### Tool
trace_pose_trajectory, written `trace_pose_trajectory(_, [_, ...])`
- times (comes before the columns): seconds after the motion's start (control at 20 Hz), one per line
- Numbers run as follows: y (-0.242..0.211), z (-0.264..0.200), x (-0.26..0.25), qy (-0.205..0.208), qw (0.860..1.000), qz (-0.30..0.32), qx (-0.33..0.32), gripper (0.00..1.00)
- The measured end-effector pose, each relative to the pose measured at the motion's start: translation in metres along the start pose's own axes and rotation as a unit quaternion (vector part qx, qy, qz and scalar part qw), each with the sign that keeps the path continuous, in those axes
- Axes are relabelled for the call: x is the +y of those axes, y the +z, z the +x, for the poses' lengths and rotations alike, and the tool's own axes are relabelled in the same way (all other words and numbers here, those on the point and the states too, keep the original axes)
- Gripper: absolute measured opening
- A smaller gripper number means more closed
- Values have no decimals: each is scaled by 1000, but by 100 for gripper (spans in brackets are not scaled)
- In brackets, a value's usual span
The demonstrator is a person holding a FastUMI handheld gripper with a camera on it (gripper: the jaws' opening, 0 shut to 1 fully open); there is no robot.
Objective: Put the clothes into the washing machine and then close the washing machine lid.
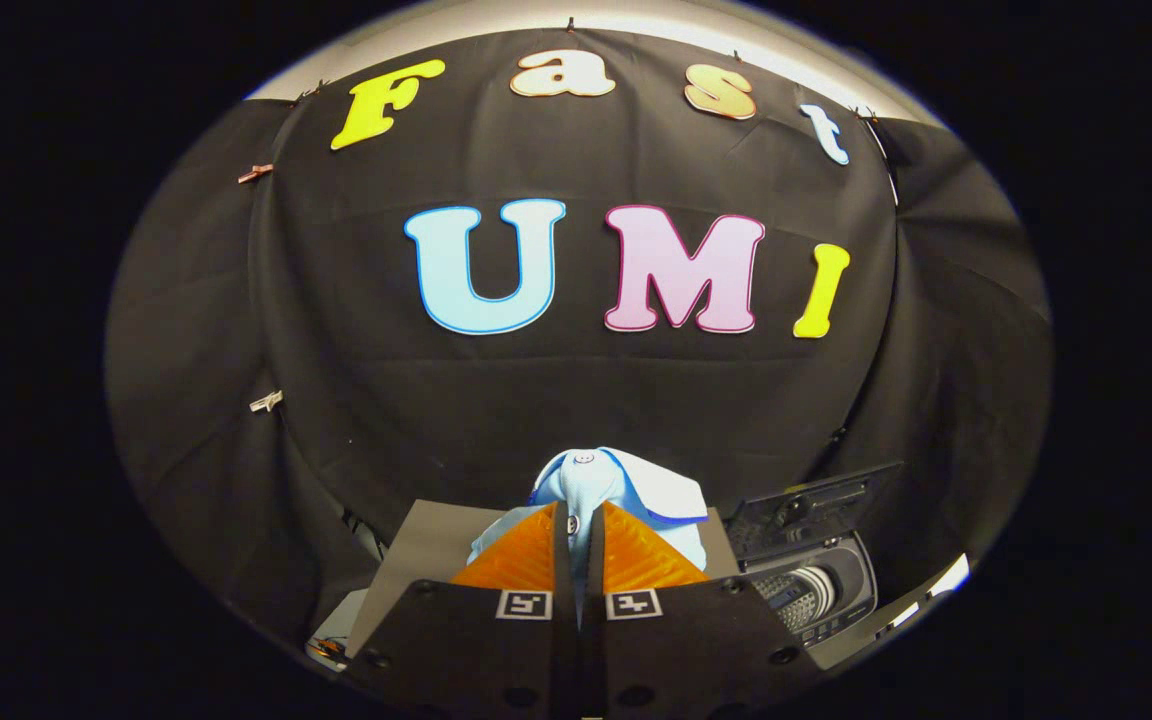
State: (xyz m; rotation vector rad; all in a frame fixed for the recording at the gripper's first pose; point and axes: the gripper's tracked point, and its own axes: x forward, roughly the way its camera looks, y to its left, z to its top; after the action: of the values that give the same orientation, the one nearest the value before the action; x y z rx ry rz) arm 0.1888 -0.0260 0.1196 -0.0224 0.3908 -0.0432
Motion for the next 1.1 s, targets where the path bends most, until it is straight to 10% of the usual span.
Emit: trace_pose_trajectory(1.1, [0,11,-305,-85,996,29,4,5])
